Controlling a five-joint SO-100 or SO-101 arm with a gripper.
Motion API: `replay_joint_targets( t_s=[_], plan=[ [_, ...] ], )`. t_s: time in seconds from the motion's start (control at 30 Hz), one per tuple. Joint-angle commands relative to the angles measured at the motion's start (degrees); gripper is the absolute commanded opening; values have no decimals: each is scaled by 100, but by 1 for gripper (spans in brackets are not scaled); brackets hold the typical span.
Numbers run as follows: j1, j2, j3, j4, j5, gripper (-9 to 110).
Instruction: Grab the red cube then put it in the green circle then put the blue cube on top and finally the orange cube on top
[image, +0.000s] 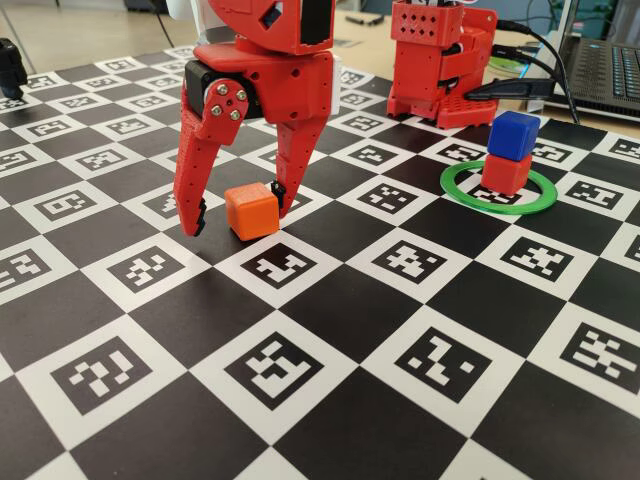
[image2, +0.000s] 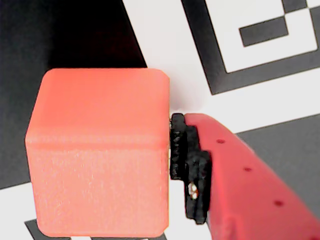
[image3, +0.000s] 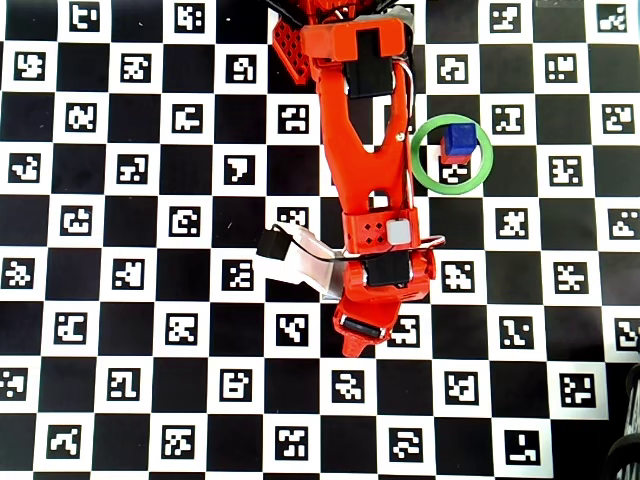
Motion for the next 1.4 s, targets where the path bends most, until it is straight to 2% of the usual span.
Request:
replay_joint_targets(
  t_s=[0.0, 0.17, 0.27, 0.4, 0.73, 0.97, 1.37],
  plan=[
    [88, 220, -272, -53, -26, 22],
    [79, 255, -272, -53, -9, 8],
    [88, 334, -290, 9, -18, 5],
    [97, 756, -439, 483, -132, 3],
    [53, 2848, -791, 2566, -668, 2],
    [-545, 3955, -791, 3946, -1072, 3],
    [-2909, 5019, 290, 4052, 1169, 3]
  ],
)
